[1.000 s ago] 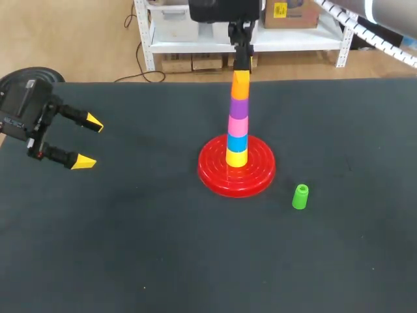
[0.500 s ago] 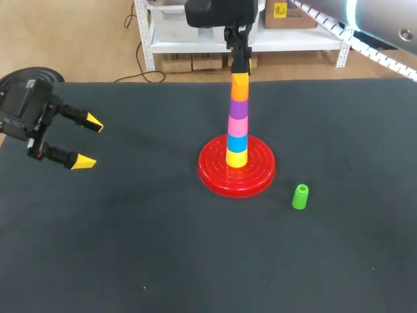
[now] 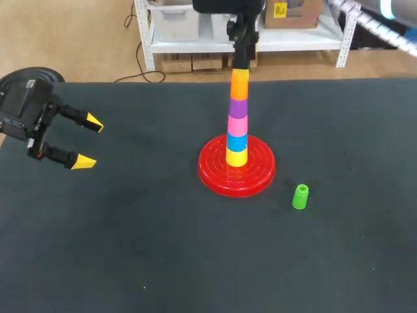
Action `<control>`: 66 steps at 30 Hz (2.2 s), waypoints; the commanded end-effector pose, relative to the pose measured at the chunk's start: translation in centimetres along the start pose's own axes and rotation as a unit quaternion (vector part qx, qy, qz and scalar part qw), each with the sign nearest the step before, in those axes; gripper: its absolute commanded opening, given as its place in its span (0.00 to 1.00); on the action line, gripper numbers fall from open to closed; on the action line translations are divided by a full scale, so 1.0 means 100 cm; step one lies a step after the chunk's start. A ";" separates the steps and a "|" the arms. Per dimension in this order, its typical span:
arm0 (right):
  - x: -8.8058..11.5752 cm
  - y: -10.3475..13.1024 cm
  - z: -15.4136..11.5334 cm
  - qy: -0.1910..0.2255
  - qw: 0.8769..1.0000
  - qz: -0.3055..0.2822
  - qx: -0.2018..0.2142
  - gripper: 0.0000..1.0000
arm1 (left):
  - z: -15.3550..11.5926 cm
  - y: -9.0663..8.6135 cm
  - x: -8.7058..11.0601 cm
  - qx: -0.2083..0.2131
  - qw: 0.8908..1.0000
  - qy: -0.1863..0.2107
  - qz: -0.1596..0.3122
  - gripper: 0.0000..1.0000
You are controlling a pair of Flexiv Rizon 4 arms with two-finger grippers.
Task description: Pick up and stack the cylinders on the red base in this order: pink,purple,orange,green
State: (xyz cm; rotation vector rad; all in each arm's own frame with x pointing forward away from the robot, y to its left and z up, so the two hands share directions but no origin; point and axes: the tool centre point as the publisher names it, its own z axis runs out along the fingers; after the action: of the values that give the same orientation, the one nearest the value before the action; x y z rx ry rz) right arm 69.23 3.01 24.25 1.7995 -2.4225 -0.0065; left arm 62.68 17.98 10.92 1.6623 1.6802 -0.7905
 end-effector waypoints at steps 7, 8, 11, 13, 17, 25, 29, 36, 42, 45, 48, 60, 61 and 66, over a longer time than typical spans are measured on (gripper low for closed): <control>0.072 0.032 0.028 -0.066 0.994 0.067 0.056 1.00 | 0.000 -0.001 0.001 -0.002 1.000 -0.001 0.002 1.00; 0.075 0.032 0.031 -0.061 0.994 0.073 0.057 1.00 | 0.000 -0.001 0.001 -0.002 1.000 -0.001 0.002 1.00; 0.088 0.031 0.047 -0.059 0.993 0.090 0.051 1.00 | 0.000 -0.001 0.001 -0.002 1.000 -0.001 0.002 1.00; 0.094 0.031 0.059 -0.054 0.993 0.096 0.046 1.00 | 0.000 -0.001 0.001 -0.002 1.000 -0.001 0.002 1.00; 0.103 0.031 0.077 -0.070 0.991 0.109 0.042 1.00 | 0.000 -0.001 0.001 -0.002 1.000 -0.001 0.002 1.00; 0.111 0.026 0.111 -0.105 0.987 0.121 0.026 1.00 | 0.000 -0.001 0.001 -0.002 1.000 -0.001 0.002 1.00; 0.110 0.024 0.126 -0.117 0.986 0.121 0.020 1.00 | 0.000 -0.001 0.001 -0.002 1.000 -0.001 0.002 1.00; 0.109 0.028 0.145 -0.126 0.984 0.122 0.005 1.00 | 0.000 -0.001 0.001 -0.002 1.000 -0.001 0.002 1.00; 0.105 0.037 0.157 -0.108 0.987 0.120 -0.005 1.00 | 0.000 -0.001 0.001 -0.002 1.000 -0.001 0.002 1.00; 0.103 0.043 0.164 -0.097 0.989 0.115 -0.013 1.00 | 0.000 -0.001 0.001 -0.002 1.000 -0.001 0.002 1.00; 0.102 0.047 0.170 -0.090 0.989 0.114 -0.016 1.00 | 0.000 -0.001 0.001 -0.002 1.000 -0.001 0.002 1.00; 0.104 0.068 0.190 -0.048 0.993 0.108 -0.013 1.00 | 0.000 -0.001 0.001 -0.002 1.000 -0.001 0.002 1.00; 0.105 0.070 0.193 -0.040 0.993 0.108 -0.012 1.00 | 0.000 -0.001 0.001 -0.002 1.000 -0.001 0.002 1.00; 0.109 0.073 0.204 -0.034 0.992 0.118 -0.014 1.00 | 0.000 -0.001 0.001 -0.002 1.000 -0.001 0.002 1.00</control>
State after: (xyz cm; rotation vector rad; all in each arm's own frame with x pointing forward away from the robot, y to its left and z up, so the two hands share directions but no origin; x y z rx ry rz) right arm 57.27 -6.59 6.18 1.5200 -2.6489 -0.0946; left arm 62.68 17.99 10.92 1.6622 1.6804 -0.7905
